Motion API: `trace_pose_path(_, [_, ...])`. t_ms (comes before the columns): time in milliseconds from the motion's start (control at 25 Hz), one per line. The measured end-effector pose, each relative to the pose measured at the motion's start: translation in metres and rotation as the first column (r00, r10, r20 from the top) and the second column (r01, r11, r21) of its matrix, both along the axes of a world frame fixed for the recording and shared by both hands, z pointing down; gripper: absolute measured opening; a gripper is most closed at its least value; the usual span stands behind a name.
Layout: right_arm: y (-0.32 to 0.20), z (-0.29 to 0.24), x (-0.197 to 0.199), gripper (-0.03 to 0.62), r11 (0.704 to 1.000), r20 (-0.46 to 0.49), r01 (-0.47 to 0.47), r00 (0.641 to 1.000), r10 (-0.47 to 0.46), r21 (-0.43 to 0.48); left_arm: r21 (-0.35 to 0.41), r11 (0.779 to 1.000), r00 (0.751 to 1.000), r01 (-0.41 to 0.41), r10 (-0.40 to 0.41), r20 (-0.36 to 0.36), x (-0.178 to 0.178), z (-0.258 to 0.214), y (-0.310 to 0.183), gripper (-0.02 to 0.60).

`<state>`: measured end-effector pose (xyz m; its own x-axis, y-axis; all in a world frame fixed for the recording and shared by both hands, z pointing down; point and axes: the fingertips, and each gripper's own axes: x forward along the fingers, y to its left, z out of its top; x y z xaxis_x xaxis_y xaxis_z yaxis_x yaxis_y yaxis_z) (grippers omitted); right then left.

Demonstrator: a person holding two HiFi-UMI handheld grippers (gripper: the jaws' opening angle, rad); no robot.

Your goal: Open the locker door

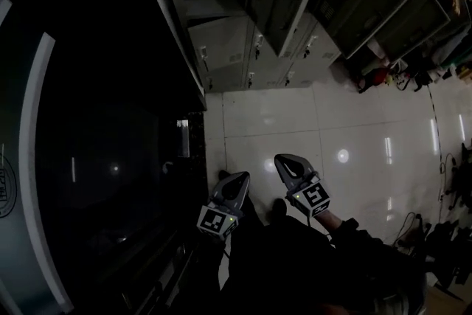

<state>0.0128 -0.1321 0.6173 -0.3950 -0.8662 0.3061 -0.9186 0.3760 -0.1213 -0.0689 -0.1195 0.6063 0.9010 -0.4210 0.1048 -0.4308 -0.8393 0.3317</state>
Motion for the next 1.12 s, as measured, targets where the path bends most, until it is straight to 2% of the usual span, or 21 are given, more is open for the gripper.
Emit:
trace_pose_path(160, [0.113, 0.012, 0.016, 0.002, 1.0, 0.003, -0.008, 1.0, 0.008, -0.026, -0.014, 1.0, 1.0, 0.015, -0.014, 0.019, 0.041, 0.004, 0.069, 0.005])
trace_pose_path(280, [0.188, 0.01, 0.049, 0.002, 0.998, -0.024, -0.05, 0.999, 0.049, -0.03, -0.014, 1.0, 1.0, 0.002, -0.002, -0.019, 0.081, -0.008, 0.142, 0.005])
trace_pose_path(400, [0.238, 0.003, 0.079, 0.002, 0.998, -0.047, -0.069, 0.997, 0.069, -0.008, -0.04, 0.999, 0.998, 0.009, -0.011, -0.054, 0.109, -0.019, 0.203, 0.005])
trace_pose_path(560, [0.259, -0.021, 0.102, 0.002, 0.995, -0.054, -0.071, 0.996, 0.076, 0.074, -0.031, 0.999, 0.999, -0.012, 0.011, -0.045, 0.13, -0.028, 0.25, 0.005])
trace_pose_path(800, [0.273, -0.061, 0.11, 0.002, 0.976, -0.053, -0.075, 0.995, 0.087, 0.204, 0.04, 0.998, 0.999, -0.047, 0.047, 0.009, 0.15, -0.055, 0.265, 0.005])
trace_pose_path(1120, [0.302, -0.064, 0.113, 0.002, 0.975, -0.025, -0.074, 0.996, 0.081, 0.208, 0.052, 0.996, 0.997, -0.074, 0.072, 0.036, 0.167, -0.06, 0.297, 0.005])
